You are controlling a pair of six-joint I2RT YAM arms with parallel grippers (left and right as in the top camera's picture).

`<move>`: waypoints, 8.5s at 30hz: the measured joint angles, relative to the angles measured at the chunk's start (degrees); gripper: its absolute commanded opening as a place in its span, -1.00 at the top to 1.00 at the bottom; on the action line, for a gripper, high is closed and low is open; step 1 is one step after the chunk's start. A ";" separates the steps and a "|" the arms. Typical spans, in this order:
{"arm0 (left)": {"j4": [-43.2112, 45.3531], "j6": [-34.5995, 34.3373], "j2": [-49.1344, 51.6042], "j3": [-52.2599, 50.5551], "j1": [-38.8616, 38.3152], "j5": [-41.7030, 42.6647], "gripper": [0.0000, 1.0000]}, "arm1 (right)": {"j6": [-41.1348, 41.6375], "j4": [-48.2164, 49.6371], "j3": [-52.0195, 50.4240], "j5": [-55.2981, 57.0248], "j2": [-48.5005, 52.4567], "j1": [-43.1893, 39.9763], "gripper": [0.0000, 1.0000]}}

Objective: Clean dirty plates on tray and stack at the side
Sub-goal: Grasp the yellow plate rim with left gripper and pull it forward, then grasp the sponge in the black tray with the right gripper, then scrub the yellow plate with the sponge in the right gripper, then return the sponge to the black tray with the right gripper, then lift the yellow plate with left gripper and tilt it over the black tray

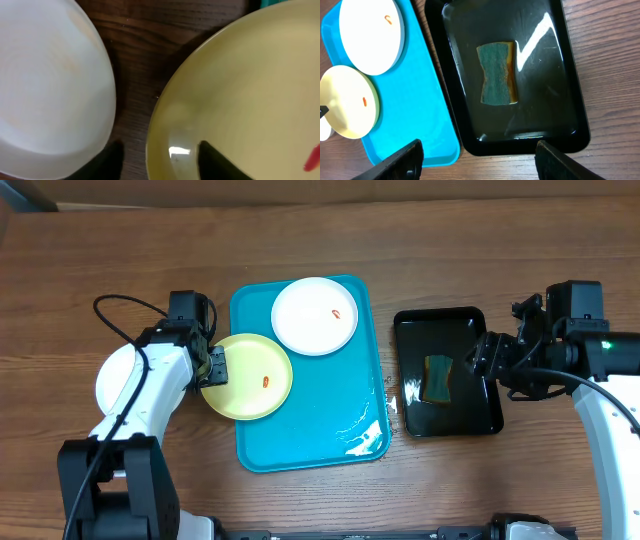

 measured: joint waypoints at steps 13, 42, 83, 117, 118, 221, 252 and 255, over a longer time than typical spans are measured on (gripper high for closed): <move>0.68 0.98 4.24 0.00 0.11 4.92 0.92 | 0.02 0.00 -0.02 0.00 0.00 0.00 -0.47; -4.79 -7.06 4.98 -0.04 -15.26 12.68 0.92 | 4.42 18.93 -12.87 5.25 11.32 7.32 -0.04; 2.19 -4.02 8.61 -0.59 -16.52 15.67 0.91 | 11.96 17.03 -7.30 18.16 21.70 15.32 0.36; -1.25 -12.94 7.30 -1.62 -16.52 20.37 0.91 | 9.11 10.10 -0.37 7.26 16.50 19.12 0.92; -1.16 -13.07 7.30 -1.68 -16.52 20.37 0.92 | 9.14 10.47 -0.37 6.01 16.28 20.13 0.92; -11.89 -7.85 -1.55 18.80 -25.11 9.60 0.92 | 15.32 2.45 1.84 10.23 -0.09 -9.51 -0.03; 23.67 7.98 8.94 24.98 -59.71 -45.18 0.92 | 11.26 0.39 1.81 7.04 0.39 -15.43 -0.06; 28.92 14.29 8.94 25.00 -60.26 -48.59 0.92 | 11.17 0.42 1.79 7.02 0.39 -15.43 -0.06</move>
